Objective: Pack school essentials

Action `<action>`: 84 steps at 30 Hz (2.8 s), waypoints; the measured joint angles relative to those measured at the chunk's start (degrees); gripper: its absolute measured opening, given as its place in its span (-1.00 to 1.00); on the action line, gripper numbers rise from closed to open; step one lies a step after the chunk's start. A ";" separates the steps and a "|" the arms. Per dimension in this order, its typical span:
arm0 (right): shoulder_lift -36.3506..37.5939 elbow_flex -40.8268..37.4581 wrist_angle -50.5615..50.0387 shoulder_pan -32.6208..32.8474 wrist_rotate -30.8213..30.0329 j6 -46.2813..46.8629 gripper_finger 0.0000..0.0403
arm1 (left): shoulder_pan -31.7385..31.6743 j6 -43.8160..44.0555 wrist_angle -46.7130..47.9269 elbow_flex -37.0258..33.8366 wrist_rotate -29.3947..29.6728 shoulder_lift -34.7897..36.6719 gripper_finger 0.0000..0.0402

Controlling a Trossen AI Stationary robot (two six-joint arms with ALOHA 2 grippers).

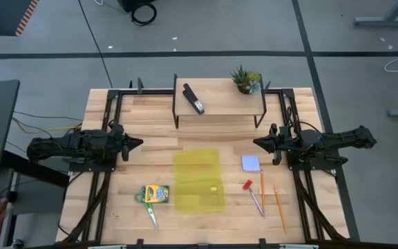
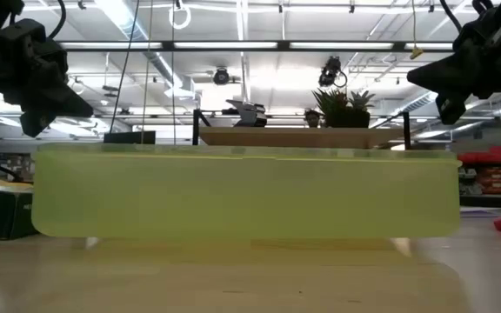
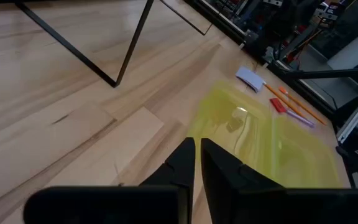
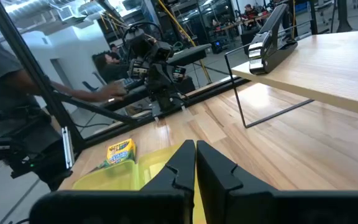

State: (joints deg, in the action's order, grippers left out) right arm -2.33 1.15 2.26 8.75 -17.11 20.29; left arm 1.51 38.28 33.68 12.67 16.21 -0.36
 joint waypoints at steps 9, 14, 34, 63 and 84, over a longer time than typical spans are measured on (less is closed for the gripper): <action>-0.02 -0.01 0.00 0.01 0.00 0.00 -0.89 | -0.01 0.00 0.01 0.00 0.00 0.00 -0.82; 0.00 -0.02 0.00 0.00 0.00 0.00 -0.89 | 0.00 -0.01 0.01 0.00 0.00 0.00 -0.81; -0.02 -0.02 0.00 0.02 -0.01 0.00 -0.89 | -0.01 -0.10 0.00 0.00 0.02 0.00 -0.81; -0.26 -0.02 2.68 -0.50 -10.25 19.71 -0.89 | -0.10 -37.44 -5.14 0.07 15.19 0.00 -0.85; -20.04 13.65 -12.42 -0.31 1.73 27.78 -0.89 | -0.10 -37.44 -5.14 0.04 15.19 0.00 -0.83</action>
State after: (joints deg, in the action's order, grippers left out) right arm -22.37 14.80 -10.16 8.45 -15.38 48.07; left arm 1.41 0.84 28.53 12.71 31.40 -0.36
